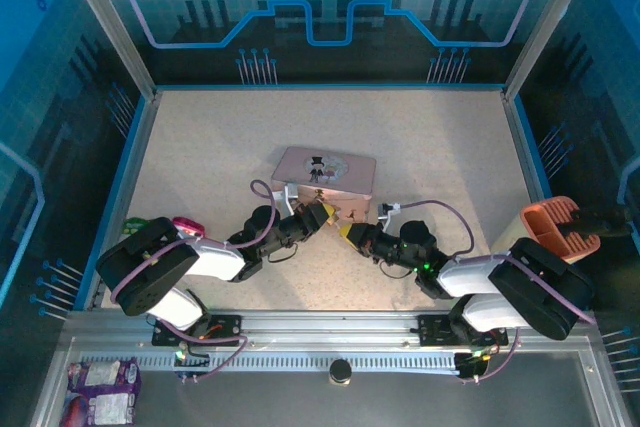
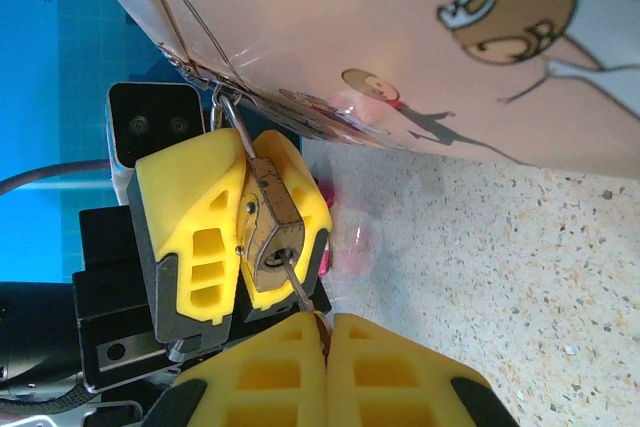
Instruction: Unlock a padlock with a key
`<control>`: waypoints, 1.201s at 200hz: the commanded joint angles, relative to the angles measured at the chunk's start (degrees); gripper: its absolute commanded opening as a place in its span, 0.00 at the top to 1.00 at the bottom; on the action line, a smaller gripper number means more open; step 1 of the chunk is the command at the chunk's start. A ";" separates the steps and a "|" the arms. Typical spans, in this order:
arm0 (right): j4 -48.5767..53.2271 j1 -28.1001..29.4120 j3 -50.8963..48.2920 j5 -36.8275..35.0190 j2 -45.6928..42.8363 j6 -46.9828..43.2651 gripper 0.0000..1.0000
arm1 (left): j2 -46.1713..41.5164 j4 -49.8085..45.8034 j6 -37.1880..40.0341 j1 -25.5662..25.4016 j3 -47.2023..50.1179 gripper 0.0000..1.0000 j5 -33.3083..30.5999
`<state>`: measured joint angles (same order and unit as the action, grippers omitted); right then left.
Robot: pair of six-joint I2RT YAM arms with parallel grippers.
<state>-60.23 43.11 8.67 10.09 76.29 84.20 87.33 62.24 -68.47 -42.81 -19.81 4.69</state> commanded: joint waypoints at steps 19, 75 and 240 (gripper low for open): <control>-3.35 0.42 2.58 -1.80 -1.14 -0.43 1.00 | -1.28 8.21 1.62 -2.37 -1.66 1.00 6.34; -4.78 -0.11 2.15 -1.91 -1.33 1.01 1.00 | -1.33 8.71 2.78 -2.59 -1.03 1.00 7.32; -3.91 -0.86 1.57 -1.03 -2.22 1.06 1.00 | -0.16 12.28 3.43 -0.22 1.69 1.00 10.26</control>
<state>-62.57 42.96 8.71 11.03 75.81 85.95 87.33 66.85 -66.94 -42.22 -18.48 8.84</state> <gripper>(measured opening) 0.064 0.120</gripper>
